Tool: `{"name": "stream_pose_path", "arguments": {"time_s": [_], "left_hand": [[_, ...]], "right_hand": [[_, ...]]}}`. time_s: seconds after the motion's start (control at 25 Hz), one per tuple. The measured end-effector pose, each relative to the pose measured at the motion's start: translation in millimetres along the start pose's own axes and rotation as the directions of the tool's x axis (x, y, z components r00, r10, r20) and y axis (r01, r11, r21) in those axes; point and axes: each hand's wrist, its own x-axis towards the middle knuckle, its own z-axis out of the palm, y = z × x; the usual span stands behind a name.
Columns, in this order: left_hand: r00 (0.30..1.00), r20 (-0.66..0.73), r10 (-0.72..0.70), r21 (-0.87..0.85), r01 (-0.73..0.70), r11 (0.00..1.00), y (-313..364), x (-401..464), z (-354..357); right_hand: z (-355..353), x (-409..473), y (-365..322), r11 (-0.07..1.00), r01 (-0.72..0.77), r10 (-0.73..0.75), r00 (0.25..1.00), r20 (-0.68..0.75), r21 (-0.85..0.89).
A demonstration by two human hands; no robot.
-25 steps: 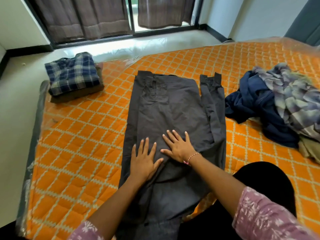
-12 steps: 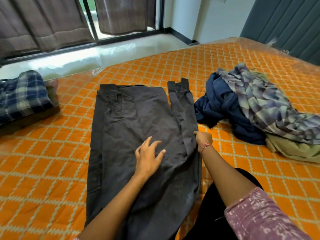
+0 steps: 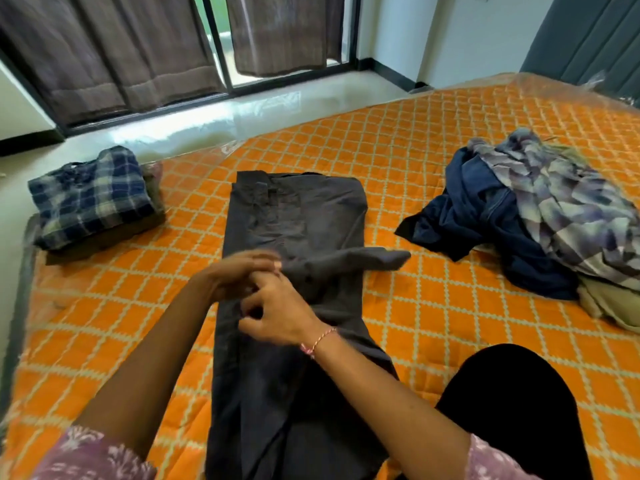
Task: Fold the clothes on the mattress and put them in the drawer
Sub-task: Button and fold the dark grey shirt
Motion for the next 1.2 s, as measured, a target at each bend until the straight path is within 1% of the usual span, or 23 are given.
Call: {"name": "stream_pose_path", "arguments": {"time_s": [0.04,0.08,0.16,0.2,0.24,0.28,0.32,0.36,0.4,0.44,0.48,0.52,0.56,0.6,0.64,0.68,0.72,0.76,0.84,1.0,1.04,1.08,1.2], "left_hand": [[0.994,-0.103,-0.046,0.119,0.058,0.991,-20.8,-1.6,-3.4],[0.976,-0.207,-0.066,0.121,0.092,0.988,-39.8,-4.5,-3.0],[0.921,-0.382,-0.072,-0.086,0.042,0.995,-69.3,-11.7,-3.6],[0.89,-0.455,-0.005,-0.094,-0.042,0.995,-77.1,-12.5,-0.6],[0.862,-0.495,0.108,0.011,-0.118,0.993,-77.4,-11.6,3.8],[0.83,-0.484,0.279,0.237,-0.182,0.954,-70.1,-9.8,11.5],[0.823,-0.374,0.428,0.517,-0.198,0.833,-64.6,-1.8,21.6],[0.859,-0.219,0.463,0.748,-0.157,0.645,-57.6,8.4,39.2],[0.916,-0.09,0.391,0.907,-0.087,0.413,-51.1,15.4,58.6],[0.947,-0.04,0.318,0.971,-0.037,0.235,-48.4,21.6,76.7],[0.952,-0.068,0.297,0.986,0.019,0.165,-48.2,29.7,88.8],[0.93,-0.126,0.345,0.973,0.049,0.224,-51.2,36.5,94.1],[0.897,-0.232,0.376,0.926,0.085,0.368,-52.3,39.1,91.5],[0.862,-0.355,0.362,0.788,0.067,0.612,-54.2,40.6,83.5],[0.843,-0.458,0.282,0.484,-0.029,0.874,-49.4,37.3,71.9],[0.846,-0.509,0.16,0.038,-0.164,0.986,-42.4,31.2,57.2],[0.879,-0.474,0.053,-0.373,-0.255,0.892,-37.6,18.6,42.6],[0.904,-0.427,0.027,-0.626,-0.317,0.712,-38.0,4.1,28.5],[0.894,-0.448,0.026,-0.785,-0.407,0.468,-49.6,-37.7,5.5],[0.815,-0.568,-0.116,-0.818,-0.544,0.187,-104.3,-101.3,-21.3],[0.808,-0.575,-0.132,-0.816,-0.552,0.173,-118.8,-104.7,-17.2],[0.823,-0.551,-0.141,-0.829,-0.519,0.208,-132.2,-101.2,-8.7],[0.898,-0.393,-0.199,-0.851,-0.273,0.449,-140.7,-90.4,28.8]], "right_hand": [[15.9,-11.4,0.4,0.998,-0.001,0.007,0.995,0.095,-0.058],[27.6,-25.6,3.1,0.994,0.007,0.007,0.992,0.127,-0.105],[38.3,-50.4,12.5,0.993,-0.054,0.052,0.998,-0.024,-0.106],[38.9,-58.5,16.7,0.984,-0.149,0.135,0.982,-0.133,-0.097],[36.9,-62.8,17.9,0.96,-0.257,0.233,0.954,-0.191,-0.11],[34.5,-63.4,17.7,0.926,-0.343,0.317,0.933,-0.17,-0.158],[32.9,-60.4,16.2,0.898,-0.377,0.369,0.926,-0.077,-0.227],[31.3,-56.7,14.0,0.884,-0.354,0.387,0.921,0.052,-0.305],[30.9,-54.1,10.0,0.875,-0.305,0.393,0.902,0.182,-0.376],[30.6,-53.1,6.3,0.871,-0.257,0.398,0.868,0.295,-0.419],[30.1,-53.2,6.0,0.867,-0.228,0.41,0.832,0.373,-0.444],[29.3,-55.2,8.6,0.861,-0.232,0.43,0.807,0.405,-0.452],[24.9,-55.6,13.2,0.855,-0.261,0.451,0.801,0.394,-0.448],[19.0,-55.7,19.5,0.847,-0.308,0.474,0.807,0.352,-0.434],[12.3,-55.7,23.7,0.842,-0.344,0.487,0.816,0.31,-0.417],[7.0,-57.0,26.1,0.844,-0.351,0.483,0.827,0.288,-0.405],[3.0,-59.3,27.1,0.847,-0.342,0.477,0.826,0.299,-0.406],[1.8,-62.9,27.6,0.843,-0.326,0.482,0.81,0.333,-0.427],[7.3,-73.8,24.3,0.821,-0.264,0.492,0.776,0.394,-0.506],[18.2,-84.5,11.3,0.825,-0.23,0.445,0.827,0.343,-0.516],[19.3,-83.2,5.5,0.84,-0.237,0.432,0.837,0.337,-0.487],[20.5,-81.2,0.0,0.854,-0.232,0.416,0.843,0.342,-0.466],[22.3,-81.8,-8.3,0.86,-0.189,0.395,0.834,0.385,-0.473]]}}
